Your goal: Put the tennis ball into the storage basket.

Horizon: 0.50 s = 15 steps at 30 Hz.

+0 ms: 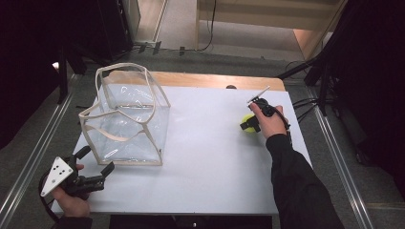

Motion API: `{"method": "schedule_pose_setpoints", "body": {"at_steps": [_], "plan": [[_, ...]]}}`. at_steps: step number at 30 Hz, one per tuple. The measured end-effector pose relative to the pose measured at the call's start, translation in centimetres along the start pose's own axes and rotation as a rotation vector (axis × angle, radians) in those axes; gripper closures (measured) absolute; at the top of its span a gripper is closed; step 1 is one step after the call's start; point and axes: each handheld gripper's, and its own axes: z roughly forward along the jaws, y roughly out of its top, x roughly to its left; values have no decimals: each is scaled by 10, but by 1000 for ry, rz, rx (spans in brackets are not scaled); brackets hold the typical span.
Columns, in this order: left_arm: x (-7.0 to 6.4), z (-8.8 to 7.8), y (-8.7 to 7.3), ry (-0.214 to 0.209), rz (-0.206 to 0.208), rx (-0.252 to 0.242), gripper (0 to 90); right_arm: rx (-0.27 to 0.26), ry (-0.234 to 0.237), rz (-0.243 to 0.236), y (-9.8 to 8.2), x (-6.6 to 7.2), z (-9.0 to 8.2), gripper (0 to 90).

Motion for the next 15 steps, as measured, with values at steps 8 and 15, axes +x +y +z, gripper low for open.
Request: {"method": "schedule_pose_setpoints", "body": {"at_steps": [8, 15], "plan": [[0, 0, 0, -1, 1, 1, 0, -2, 5, -16, -1, 0, -2, 233], [0, 0, 0, -1, 0, 1, 0, -16, 13, -27, 1, 2, -7, 233]]}}
